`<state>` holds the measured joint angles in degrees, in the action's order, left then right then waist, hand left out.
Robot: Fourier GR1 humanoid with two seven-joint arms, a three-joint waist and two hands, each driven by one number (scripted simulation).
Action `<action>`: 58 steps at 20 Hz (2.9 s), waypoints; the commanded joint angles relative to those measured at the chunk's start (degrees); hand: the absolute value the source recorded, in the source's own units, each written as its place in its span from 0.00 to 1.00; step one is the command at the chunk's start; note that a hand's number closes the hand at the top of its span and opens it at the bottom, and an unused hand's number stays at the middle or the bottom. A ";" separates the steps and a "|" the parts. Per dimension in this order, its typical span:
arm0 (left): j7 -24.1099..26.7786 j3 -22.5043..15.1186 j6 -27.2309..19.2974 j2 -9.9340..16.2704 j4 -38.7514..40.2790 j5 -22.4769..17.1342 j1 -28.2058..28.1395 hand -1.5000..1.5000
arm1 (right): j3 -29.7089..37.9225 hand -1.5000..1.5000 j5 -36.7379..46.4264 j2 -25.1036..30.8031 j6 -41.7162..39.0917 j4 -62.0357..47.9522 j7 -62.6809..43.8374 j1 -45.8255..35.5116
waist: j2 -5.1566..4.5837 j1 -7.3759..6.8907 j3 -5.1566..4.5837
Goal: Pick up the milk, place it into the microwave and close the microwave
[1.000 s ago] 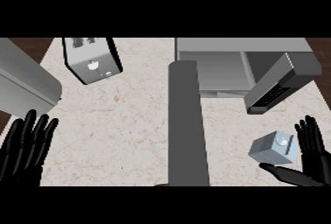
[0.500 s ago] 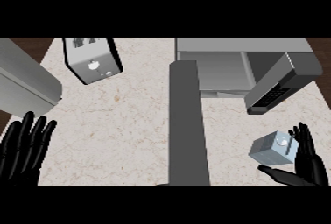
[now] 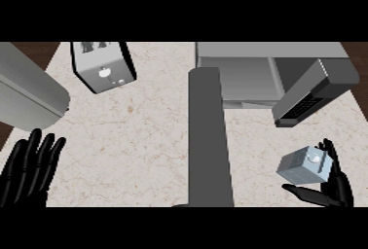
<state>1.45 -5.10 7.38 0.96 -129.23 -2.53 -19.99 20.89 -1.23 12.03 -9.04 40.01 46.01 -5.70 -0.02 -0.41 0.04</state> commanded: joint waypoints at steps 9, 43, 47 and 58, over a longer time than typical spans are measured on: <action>1.32 0.61 2.11 0.69 -1.56 -1.30 -2.89 0.00 | -2.97 1.00 3.16 1.34 -6.33 -10.69 16.20 -3.79 | 0.02 -0.31 0.03; 1.51 11.73 6.11 3.14 6.14 -8.09 0.68 0.00 | -25.58 1.00 5.81 -12.01 30.97 12.40 -11.83 -15.49 | -0.13 -0.44 -0.03; -1.90 11.04 5.70 3.23 3.35 -9.41 1.93 0.00 | -17.53 1.00 7.88 -8.96 29.75 0.52 -13.49 -27.05 | -0.34 -0.96 0.01; -0.48 10.94 7.81 3.60 6.06 -10.05 3.85 0.00 | -10.57 1.00 9.76 -0.85 36.46 -22.03 -12.20 -44.30 | -1.54 -3.42 0.13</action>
<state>2.32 5.87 14.33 3.74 -122.79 -11.02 -17.59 8.01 8.13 8.15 24.94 24.32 33.28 -45.63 -0.99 -2.69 0.09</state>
